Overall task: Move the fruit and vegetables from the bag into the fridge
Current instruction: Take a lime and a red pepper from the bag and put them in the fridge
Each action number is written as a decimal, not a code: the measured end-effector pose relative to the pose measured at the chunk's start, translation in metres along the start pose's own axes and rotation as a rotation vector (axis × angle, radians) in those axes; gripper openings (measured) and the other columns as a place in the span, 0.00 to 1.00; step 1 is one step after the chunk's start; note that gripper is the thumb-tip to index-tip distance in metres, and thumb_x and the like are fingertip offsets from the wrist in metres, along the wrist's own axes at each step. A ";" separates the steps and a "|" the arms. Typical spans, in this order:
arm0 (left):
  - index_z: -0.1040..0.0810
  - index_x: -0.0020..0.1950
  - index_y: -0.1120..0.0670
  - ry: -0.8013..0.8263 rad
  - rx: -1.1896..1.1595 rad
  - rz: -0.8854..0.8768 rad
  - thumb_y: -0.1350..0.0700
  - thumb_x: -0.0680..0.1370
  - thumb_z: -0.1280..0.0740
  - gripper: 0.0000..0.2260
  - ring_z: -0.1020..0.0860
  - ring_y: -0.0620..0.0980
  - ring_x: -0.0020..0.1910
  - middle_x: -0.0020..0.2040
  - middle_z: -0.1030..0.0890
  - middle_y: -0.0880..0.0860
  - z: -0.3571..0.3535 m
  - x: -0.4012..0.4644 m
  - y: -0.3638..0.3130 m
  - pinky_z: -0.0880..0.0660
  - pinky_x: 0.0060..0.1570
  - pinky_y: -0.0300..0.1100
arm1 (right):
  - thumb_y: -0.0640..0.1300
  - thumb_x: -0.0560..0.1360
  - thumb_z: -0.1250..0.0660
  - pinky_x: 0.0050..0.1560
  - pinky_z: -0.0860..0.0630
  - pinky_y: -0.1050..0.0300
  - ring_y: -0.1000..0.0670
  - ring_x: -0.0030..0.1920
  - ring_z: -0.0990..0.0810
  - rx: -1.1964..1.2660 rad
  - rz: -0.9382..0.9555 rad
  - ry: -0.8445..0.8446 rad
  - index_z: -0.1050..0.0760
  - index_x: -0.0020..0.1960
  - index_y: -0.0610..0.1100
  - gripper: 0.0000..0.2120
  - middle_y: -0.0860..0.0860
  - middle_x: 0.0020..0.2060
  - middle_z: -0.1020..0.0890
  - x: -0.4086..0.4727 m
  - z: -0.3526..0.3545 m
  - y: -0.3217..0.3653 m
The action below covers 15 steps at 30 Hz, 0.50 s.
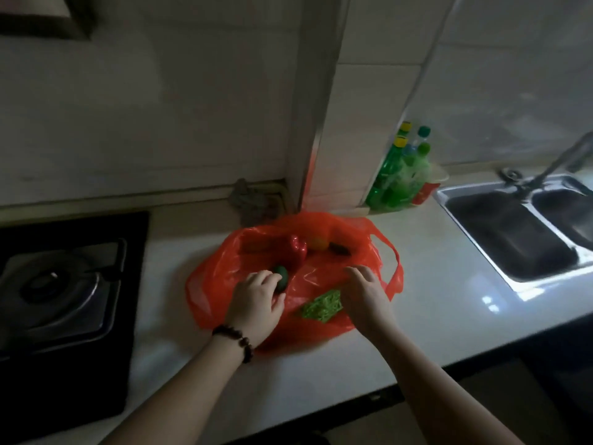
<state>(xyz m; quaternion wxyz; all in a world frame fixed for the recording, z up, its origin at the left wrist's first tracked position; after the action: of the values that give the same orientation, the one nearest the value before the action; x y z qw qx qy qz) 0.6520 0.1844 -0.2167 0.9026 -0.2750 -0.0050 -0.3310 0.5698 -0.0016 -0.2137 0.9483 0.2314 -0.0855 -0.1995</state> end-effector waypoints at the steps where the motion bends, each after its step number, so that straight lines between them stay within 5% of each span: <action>1: 0.21 0.56 0.57 -0.002 -0.008 0.017 0.56 0.73 0.31 0.13 0.23 0.53 0.52 0.52 0.20 0.53 -0.010 0.001 -0.003 0.25 0.53 0.46 | 0.36 0.72 0.34 0.55 0.23 0.49 0.40 0.58 0.25 -0.033 0.054 0.044 0.27 0.63 0.40 0.20 0.42 0.59 0.25 0.010 -0.005 -0.003; 8: 0.29 0.67 0.52 0.196 0.084 0.242 0.43 0.75 0.36 0.23 0.28 0.50 0.63 0.64 0.26 0.49 -0.070 -0.038 0.010 0.31 0.63 0.44 | 0.52 0.76 0.36 0.73 0.40 0.47 0.44 0.73 0.41 -0.217 0.255 0.415 0.40 0.74 0.46 0.30 0.47 0.73 0.37 0.036 -0.036 -0.041; 15: 0.26 0.65 0.53 0.183 0.291 0.303 0.40 0.67 0.28 0.30 0.23 0.55 0.57 0.59 0.22 0.51 -0.057 -0.071 0.032 0.27 0.55 0.51 | 0.60 0.73 0.36 0.69 0.37 0.48 0.43 0.69 0.36 -0.302 0.167 0.480 0.47 0.75 0.46 0.38 0.46 0.71 0.36 0.033 -0.042 -0.073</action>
<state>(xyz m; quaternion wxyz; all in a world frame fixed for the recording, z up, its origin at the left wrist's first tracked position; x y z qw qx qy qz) 0.6055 0.2184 -0.2948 0.9689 -0.1082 0.0705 -0.2109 0.5852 -0.0576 -0.2831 0.9783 0.1205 0.1531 -0.0707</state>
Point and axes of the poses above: each hand's wrist, its own x-axis towards the middle knuckle, its own z-axis out of the back of the hand, y = z × x, the point moved 9 cm from there along x, towards the middle knuckle
